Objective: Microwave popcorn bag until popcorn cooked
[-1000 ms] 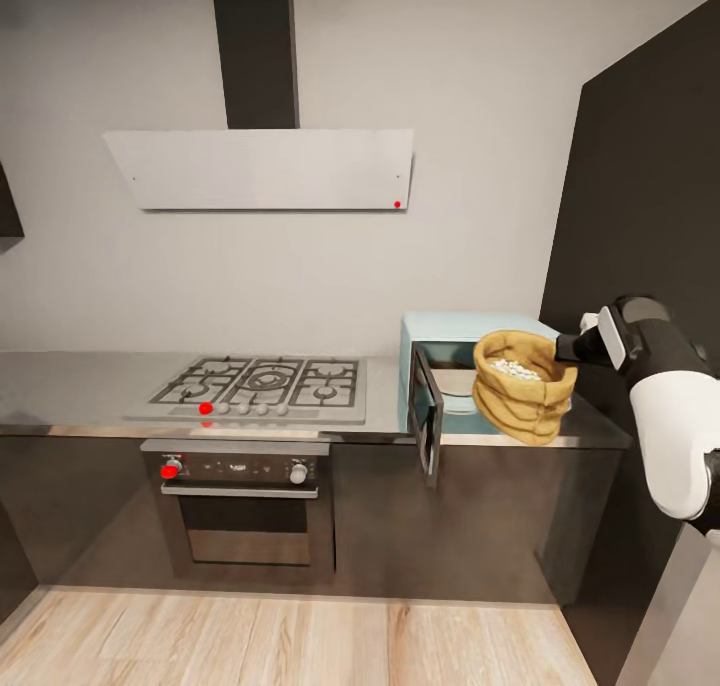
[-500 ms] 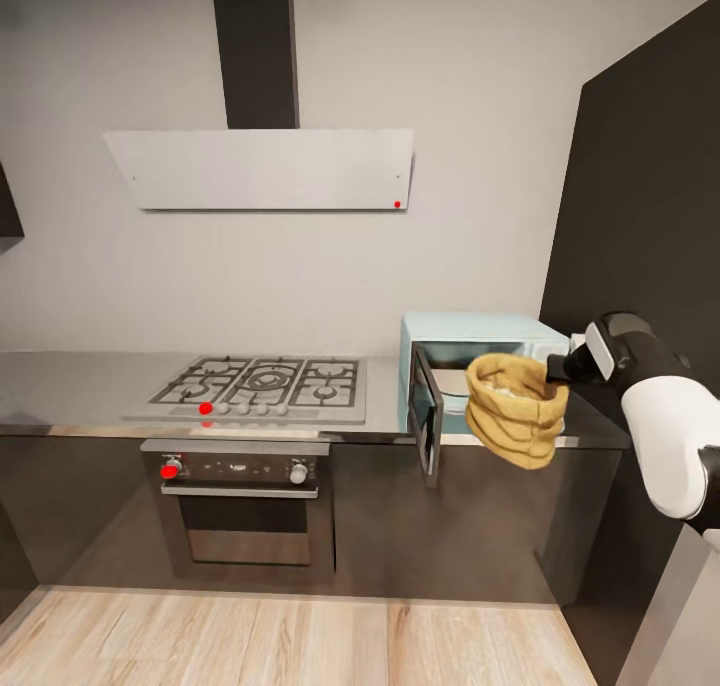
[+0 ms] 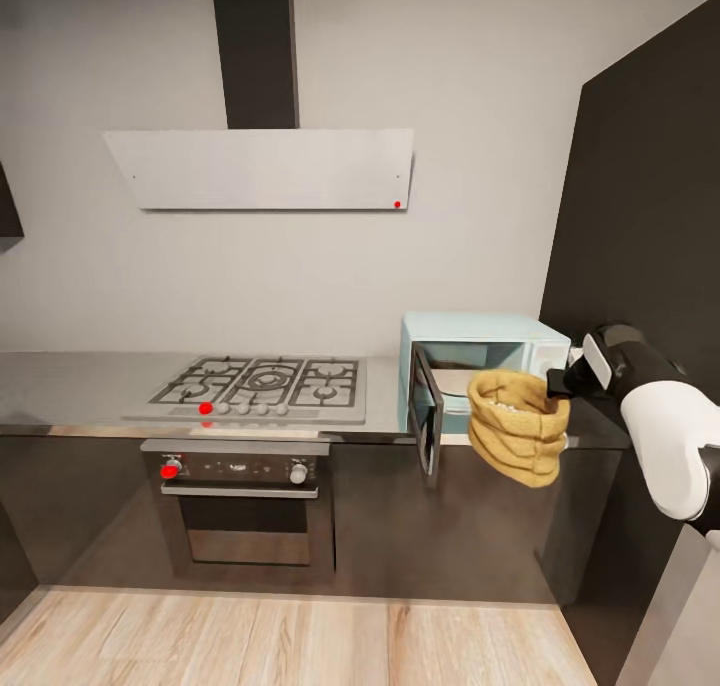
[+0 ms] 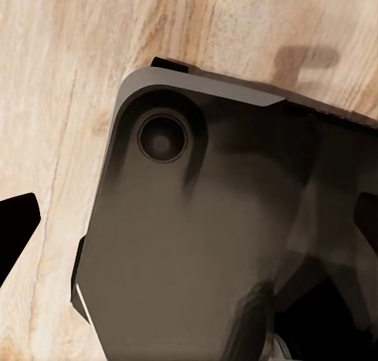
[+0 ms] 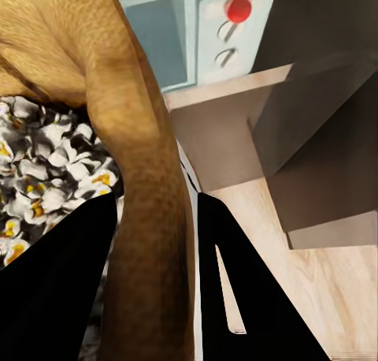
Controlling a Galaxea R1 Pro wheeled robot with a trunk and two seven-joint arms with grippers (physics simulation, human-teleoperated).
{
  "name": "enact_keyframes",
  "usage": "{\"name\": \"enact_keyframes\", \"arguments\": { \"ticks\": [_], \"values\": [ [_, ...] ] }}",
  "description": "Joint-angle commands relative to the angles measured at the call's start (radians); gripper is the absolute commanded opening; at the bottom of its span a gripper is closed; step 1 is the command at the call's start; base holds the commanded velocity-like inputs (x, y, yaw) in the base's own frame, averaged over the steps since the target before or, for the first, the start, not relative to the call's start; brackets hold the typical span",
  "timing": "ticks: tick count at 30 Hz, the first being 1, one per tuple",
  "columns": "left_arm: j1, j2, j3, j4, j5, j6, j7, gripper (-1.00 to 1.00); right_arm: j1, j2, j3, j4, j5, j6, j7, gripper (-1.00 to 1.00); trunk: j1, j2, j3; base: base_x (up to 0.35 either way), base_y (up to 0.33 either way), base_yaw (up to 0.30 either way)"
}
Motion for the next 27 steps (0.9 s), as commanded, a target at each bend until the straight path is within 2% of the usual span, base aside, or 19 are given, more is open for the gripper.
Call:
{"name": "enact_keyframes", "arguments": {
  "ticks": [1, 12, 27],
  "values": [
    [0.000, -0.001, 0.007, -0.002, 0.000, -0.001, 0.001, 1.00, -0.001, 0.001, -0.007, 0.005, 0.010, 0.003, 0.007, -1.00, 0.000, -0.001, -0.001, 0.000, 0.000, 0.000],
    [0.000, -0.001, 0.006, -0.002, -0.002, -0.001, 0.000, 1.00, -0.001, 0.002, -0.007, 0.037, 0.009, 0.003, 0.008, -1.00, 0.000, -0.001, -0.001, 0.011, 0.000, 0.000],
    [0.000, 0.000, 0.007, -0.002, 0.000, -0.001, 0.000, 1.00, -0.001, 0.001, -0.007, 0.037, 0.009, 0.003, 0.009, -1.00, 0.000, -0.001, -0.001, 0.236, 0.000, 0.000]
  ]
}}
